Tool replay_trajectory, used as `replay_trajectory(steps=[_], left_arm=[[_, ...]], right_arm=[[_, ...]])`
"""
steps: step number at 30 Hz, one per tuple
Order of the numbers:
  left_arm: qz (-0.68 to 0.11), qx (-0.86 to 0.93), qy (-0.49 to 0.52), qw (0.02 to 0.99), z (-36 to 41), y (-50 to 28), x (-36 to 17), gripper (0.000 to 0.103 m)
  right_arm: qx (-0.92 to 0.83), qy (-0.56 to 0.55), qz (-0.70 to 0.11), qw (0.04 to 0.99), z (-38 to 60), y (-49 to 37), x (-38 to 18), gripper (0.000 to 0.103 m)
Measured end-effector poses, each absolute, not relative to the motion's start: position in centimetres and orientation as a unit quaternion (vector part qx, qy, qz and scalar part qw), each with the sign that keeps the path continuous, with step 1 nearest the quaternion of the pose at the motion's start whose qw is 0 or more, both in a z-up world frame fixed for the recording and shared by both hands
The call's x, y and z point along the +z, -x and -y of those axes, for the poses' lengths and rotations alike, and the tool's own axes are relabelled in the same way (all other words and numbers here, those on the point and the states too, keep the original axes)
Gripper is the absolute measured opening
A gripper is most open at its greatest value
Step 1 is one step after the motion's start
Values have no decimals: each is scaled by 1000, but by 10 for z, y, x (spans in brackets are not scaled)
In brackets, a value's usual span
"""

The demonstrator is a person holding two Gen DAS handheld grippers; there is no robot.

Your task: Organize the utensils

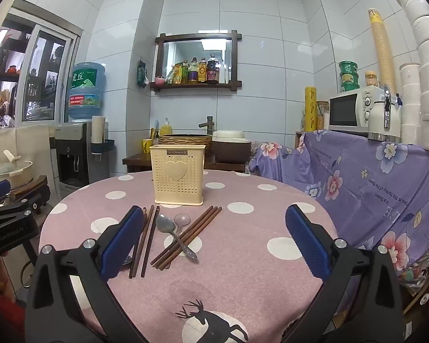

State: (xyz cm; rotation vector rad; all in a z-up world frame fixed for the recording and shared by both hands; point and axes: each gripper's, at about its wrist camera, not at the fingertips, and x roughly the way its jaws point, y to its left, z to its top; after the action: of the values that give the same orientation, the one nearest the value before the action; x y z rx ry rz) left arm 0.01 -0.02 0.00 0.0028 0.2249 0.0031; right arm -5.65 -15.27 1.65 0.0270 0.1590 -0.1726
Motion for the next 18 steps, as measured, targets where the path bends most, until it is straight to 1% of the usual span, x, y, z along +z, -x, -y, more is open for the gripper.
replay_trajectory(steps=[18], left_arm=[[-111,3,-2,994,2,-1,-1,98]], right_arm=[[-87,-16,-81,993,152,56,16,98]])
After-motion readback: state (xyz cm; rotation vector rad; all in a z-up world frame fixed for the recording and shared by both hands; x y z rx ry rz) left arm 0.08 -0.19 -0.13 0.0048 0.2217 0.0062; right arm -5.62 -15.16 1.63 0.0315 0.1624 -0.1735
